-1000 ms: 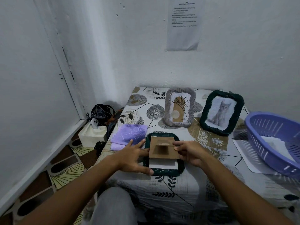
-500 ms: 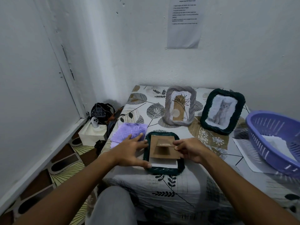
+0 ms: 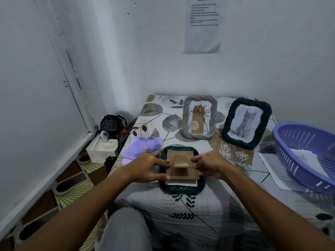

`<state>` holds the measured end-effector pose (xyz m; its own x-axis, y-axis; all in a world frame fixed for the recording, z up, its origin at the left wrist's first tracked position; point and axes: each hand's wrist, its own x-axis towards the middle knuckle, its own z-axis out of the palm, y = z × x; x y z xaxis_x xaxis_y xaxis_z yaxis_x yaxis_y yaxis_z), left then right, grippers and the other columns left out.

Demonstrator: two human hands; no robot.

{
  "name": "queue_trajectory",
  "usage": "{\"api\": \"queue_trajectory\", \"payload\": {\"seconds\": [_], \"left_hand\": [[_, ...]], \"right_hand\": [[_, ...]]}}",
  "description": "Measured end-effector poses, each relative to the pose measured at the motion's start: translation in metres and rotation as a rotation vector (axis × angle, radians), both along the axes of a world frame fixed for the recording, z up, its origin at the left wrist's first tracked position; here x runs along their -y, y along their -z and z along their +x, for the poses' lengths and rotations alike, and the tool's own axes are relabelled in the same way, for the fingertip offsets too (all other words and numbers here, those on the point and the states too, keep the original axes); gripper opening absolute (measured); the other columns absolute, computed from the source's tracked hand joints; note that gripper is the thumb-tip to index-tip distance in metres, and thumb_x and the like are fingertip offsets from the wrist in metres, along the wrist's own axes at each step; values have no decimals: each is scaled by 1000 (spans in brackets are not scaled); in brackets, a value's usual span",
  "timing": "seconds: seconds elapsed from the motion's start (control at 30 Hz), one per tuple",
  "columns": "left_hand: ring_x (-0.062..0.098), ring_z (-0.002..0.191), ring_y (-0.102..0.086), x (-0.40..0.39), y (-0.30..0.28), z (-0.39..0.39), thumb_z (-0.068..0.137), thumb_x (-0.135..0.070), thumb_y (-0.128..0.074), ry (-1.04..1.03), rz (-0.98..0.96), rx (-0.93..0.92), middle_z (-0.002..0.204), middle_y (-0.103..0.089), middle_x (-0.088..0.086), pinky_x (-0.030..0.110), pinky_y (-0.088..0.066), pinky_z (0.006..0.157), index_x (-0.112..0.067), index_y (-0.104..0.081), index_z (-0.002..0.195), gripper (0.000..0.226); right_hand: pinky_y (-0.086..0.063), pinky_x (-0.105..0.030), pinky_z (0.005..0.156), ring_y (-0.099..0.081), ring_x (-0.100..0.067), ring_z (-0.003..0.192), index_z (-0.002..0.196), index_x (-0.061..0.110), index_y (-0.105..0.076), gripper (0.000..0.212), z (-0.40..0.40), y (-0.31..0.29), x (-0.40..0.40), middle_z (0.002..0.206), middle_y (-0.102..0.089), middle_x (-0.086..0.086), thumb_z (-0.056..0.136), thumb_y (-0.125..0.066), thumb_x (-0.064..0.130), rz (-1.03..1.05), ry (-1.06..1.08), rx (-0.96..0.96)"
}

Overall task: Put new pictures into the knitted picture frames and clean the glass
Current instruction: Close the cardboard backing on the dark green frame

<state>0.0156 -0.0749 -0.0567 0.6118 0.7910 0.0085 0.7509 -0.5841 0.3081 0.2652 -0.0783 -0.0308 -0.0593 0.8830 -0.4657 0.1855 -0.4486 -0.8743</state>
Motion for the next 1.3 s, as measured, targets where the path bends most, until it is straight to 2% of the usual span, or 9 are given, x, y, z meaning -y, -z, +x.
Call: {"api": "queue_trajectory", "payload": {"seconds": [0.2, 0.33, 0.53, 0.8, 0.9, 0.97, 1.07, 1.23, 1.3], "left_hand": [[3, 144, 1, 0, 5, 1, 66, -92, -24, 36, 34, -54, 144, -45, -10, 47, 2, 117, -28, -54, 134, 99], [7, 143, 7, 2, 13, 2, 70, -87, -25, 72, 115, -125, 144, -46, -8, 42, 9, 115, -27, -53, 136, 93], [10, 143, 9, 5, 15, 5, 73, -82, -18, 66, 173, -138, 144, -46, -9, 40, 15, 113, -26, -54, 135, 91], [8, 142, 9, 5, 14, 7, 71, -86, -12, 44, 154, -174, 145, -45, -10, 44, 11, 116, -27, -53, 135, 96], [10, 145, 3, 8, 11, 8, 73, -80, -20, 17, 124, -178, 144, -46, -10, 43, -4, 117, -27, -55, 134, 88], [18, 142, -24, 13, 9, 9, 78, -72, -27, -21, 136, -90, 139, -53, -6, 40, -26, 111, -26, -58, 130, 76], [13, 110, -54, 22, 11, 13, 89, -50, -49, -182, 104, 268, 121, -63, 4, 33, -46, 94, -21, -60, 129, 50], [1, 100, -58, 36, 7, 32, 98, -18, -51, -369, 6, 674, 115, -64, -8, 7, -41, 86, -12, -60, 126, 30], [5, 102, -59, 36, 10, 36, 98, -20, -50, -443, -70, 777, 113, -64, -9, 14, -44, 93, -16, -61, 122, 26]], "right_hand": [[-56, -28, 47, -63, -22, 70, 108, -5, -65, 31, -1, 0, 1, 97, -65, -18, 82, -56, -18, 49, -52, 121], [-57, -29, 52, -66, -22, 68, 107, 5, -68, 31, -5, 2, -1, 90, -68, -13, 81, -59, -11, 125, -139, 345], [-61, -38, 61, -69, -31, 76, 107, 9, -71, 30, -11, 0, -5, 98, -67, -14, 83, -59, -6, 208, -241, 617], [-61, -36, 62, -66, -24, 71, 111, 12, -70, 31, -14, 4, -6, 104, -64, -11, 83, -62, -2, 247, -307, 737], [-59, -34, 71, -63, -19, 82, 107, 15, -72, 30, -10, 9, -7, 109, -66, -5, 82, -62, 1, 297, -309, 754], [-54, -27, 65, -58, -13, 79, 104, 14, -73, 30, -4, 11, -6, 108, -67, -3, 81, -62, -1, 317, -252, 697], [-43, -24, 52, -53, -12, 65, 99, 13, -72, 29, 10, 17, -1, 93, -67, -6, 81, -59, -5, 326, -46, 506], [-44, -29, 53, -54, -17, 61, 120, -4, -58, 34, 19, 24, 13, 87, -62, -13, 87, -50, -9, 223, 146, 126], [-42, -28, 52, -52, -15, 57, 119, -6, -58, 33, 19, 24, 17, 83, -62, -14, 87, -48, -11, 212, 160, 43]]}}
